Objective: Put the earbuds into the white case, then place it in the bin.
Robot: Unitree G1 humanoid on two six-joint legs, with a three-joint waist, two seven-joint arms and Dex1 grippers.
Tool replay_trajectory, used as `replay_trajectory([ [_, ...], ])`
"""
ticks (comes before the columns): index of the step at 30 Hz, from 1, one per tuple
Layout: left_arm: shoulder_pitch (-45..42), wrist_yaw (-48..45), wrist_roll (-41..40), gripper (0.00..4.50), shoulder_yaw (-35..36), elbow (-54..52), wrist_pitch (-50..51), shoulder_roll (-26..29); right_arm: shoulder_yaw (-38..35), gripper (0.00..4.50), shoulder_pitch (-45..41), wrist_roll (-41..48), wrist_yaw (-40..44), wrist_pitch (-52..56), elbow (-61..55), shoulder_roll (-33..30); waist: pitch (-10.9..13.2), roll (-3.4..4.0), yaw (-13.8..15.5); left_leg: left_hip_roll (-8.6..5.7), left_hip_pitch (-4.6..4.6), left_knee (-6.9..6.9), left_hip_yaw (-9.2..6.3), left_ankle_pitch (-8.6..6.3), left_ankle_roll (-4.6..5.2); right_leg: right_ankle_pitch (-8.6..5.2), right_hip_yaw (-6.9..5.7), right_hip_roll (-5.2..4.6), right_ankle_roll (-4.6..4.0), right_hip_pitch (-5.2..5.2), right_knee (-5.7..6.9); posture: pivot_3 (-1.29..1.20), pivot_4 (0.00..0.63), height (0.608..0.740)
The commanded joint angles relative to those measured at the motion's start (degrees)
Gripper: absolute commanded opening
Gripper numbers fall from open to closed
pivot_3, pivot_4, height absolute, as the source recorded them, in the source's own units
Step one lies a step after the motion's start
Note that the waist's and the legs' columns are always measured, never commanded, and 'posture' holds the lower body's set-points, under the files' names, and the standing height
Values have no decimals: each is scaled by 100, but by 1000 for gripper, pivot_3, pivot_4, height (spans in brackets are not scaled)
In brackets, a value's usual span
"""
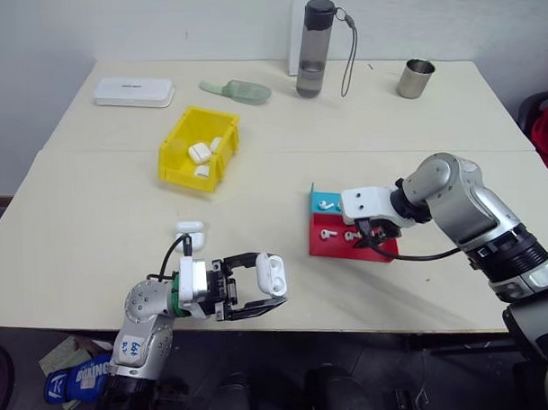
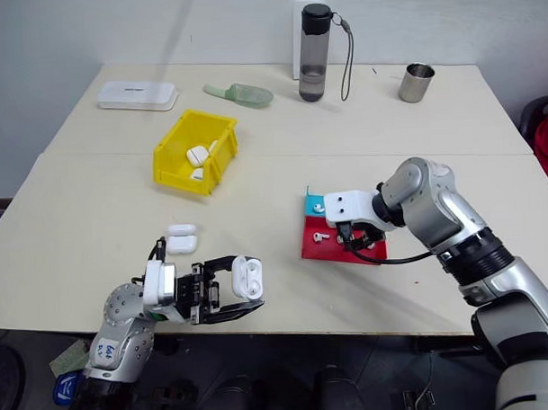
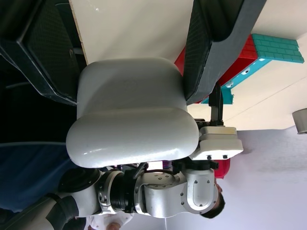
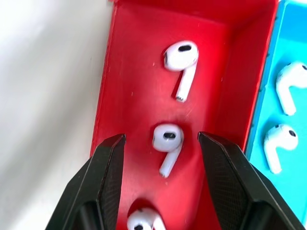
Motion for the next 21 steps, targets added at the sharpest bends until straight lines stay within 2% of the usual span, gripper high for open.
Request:
replay_trajectory([
  [1,-16,36,-17,2789,-10,-125,-54,9,-98,2447,-48,-32,-25,109,-217,-20,0,0,-1,-1,0,0,0,0,0,0,0,0,0,0,0,0,150,740],
  [21,-23,79,-38,2789,10,-172,-17,56,-3,2447,69,-61,-96,164,-260,-12,0,0,-6,0,-1,0,-1,0,0,0,-1,0,0,0,0,0,150,740],
])
